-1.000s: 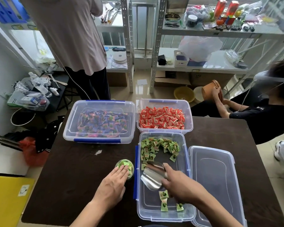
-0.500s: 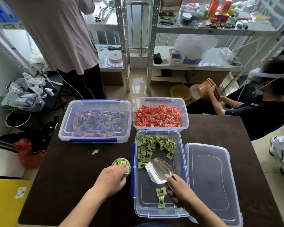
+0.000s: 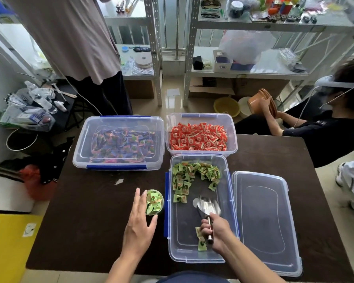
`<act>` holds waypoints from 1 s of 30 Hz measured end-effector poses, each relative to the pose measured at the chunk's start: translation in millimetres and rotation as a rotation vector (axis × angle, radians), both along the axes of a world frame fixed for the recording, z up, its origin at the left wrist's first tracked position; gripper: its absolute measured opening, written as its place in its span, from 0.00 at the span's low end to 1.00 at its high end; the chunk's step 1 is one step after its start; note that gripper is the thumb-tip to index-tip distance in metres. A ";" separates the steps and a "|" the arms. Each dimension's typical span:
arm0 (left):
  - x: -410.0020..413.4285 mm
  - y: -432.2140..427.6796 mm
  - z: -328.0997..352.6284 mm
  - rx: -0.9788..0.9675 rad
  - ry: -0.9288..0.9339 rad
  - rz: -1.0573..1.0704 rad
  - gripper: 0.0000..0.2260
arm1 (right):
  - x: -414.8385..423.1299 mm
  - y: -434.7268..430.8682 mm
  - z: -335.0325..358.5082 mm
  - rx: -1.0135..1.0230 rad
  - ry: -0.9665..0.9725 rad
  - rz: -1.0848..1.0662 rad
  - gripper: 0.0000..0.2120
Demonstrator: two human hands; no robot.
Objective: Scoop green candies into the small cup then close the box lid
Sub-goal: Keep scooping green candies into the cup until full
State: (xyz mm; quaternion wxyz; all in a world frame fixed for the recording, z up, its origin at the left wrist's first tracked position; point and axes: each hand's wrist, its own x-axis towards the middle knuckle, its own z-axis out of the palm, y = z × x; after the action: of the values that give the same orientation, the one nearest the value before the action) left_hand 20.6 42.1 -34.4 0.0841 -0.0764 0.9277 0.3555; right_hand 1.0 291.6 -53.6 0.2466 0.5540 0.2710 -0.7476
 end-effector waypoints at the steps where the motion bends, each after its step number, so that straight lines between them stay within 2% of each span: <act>1: -0.3 0.0 -1.4 0.012 -0.013 -0.006 0.42 | -3.5 0.2 -4.3 0.033 0.010 0.004 0.14; 8: -18.6 2.2 -5.6 0.042 -0.114 0.068 0.42 | -58.8 12.2 -46.5 0.202 0.144 0.056 0.15; 12: -23.9 1.5 -7.6 0.054 -0.158 0.059 0.41 | -87.8 22.9 -59.9 0.400 0.159 0.236 0.18; 16: -26.6 -3.8 -9.6 0.024 -0.180 0.035 0.40 | -90.3 23.9 -72.5 0.531 0.129 0.324 0.14; 25: -25.4 -4.2 -8.4 0.082 -0.141 0.070 0.40 | -27.5 22.8 -25.7 0.601 0.235 0.315 0.08; 30: -26.1 -10.5 -9.7 0.149 -0.113 0.111 0.40 | 9.3 23.3 29.4 0.679 0.423 0.494 0.07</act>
State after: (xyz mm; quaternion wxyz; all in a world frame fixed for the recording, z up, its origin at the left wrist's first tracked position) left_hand -5.5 31.6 -44.1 0.1218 -0.1411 0.8869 0.4227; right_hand 10.3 314.9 -24.2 0.1612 0.3579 0.6682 -0.6319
